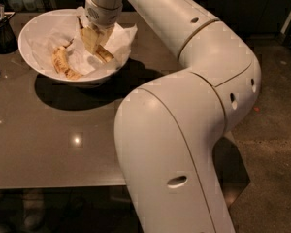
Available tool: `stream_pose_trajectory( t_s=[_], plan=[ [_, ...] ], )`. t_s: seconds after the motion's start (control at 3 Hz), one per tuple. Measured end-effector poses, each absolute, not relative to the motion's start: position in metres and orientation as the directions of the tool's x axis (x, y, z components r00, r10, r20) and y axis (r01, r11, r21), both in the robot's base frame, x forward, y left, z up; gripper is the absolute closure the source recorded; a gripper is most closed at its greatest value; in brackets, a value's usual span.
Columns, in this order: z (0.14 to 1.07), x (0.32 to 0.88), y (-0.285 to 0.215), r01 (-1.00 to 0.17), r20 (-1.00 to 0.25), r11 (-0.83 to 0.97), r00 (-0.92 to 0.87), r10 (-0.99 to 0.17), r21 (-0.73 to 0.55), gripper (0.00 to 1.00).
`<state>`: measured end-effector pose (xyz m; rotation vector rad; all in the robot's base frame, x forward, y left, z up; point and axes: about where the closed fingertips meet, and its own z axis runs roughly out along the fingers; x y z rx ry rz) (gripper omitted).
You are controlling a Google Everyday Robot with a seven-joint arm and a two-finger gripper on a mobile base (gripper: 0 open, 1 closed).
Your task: Pick banana from white bowl
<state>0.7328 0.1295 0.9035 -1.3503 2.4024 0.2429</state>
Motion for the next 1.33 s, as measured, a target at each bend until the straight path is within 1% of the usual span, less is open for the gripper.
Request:
stream_pose_trajectory(
  t_s=[0.33, 0.67, 1.33],
  plan=[
    [0.925, 0.701, 0.142, -0.885, -0.375, 0.464, -0.414, -0.829, -0.048, 1.00],
    [0.931, 0.694, 0.142, -0.888, -0.368, 0.458, -0.412, -0.834, -0.044, 1.00],
    [0.942, 0.645, 0.142, -0.893, -0.379, 0.448, -0.427, -0.821, 0.035, 1.00]
  ],
)
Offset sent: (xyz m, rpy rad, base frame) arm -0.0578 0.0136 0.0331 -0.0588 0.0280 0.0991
